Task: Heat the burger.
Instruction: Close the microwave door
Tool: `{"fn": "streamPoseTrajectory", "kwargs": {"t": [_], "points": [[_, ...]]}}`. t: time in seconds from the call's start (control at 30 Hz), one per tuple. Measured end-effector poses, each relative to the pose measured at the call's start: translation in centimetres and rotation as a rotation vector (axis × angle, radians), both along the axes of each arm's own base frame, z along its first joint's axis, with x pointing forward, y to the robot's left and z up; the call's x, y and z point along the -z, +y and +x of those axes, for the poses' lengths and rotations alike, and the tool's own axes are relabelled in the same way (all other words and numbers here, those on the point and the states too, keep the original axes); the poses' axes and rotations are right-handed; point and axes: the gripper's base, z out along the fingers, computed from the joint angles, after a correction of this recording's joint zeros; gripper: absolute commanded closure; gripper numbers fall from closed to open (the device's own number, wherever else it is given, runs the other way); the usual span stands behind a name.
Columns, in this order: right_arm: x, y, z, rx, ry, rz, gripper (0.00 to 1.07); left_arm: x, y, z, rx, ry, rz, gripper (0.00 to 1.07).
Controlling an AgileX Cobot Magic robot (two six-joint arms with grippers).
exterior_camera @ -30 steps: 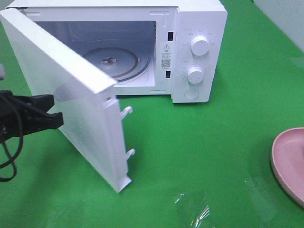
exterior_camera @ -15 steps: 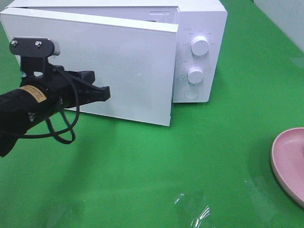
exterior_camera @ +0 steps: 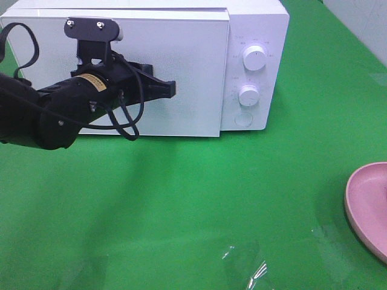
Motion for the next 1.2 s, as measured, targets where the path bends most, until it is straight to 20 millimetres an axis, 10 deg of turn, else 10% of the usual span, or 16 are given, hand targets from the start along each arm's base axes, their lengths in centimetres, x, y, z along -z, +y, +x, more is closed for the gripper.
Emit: {"fn": "streamPoseTrajectory", "kwargs": {"t": [0.8, 1.07, 1.2], "points": [[0.0, 0.0, 0.0, 0.0, 0.0, 0.0, 0.32, 2.5, 0.4, 2.2, -0.092, 0.204, 0.069, 1.07], [0.0, 0.0, 0.0, 0.0, 0.0, 0.0, 0.32, -0.4, -0.1, 1.3, -0.065, 0.19, 0.028, 1.07], [0.0, 0.0, 0.0, 0.0, 0.0, 0.0, 0.32, -1.5, -0.7, -0.7, 0.002, 0.264, 0.039, 0.88]]}}
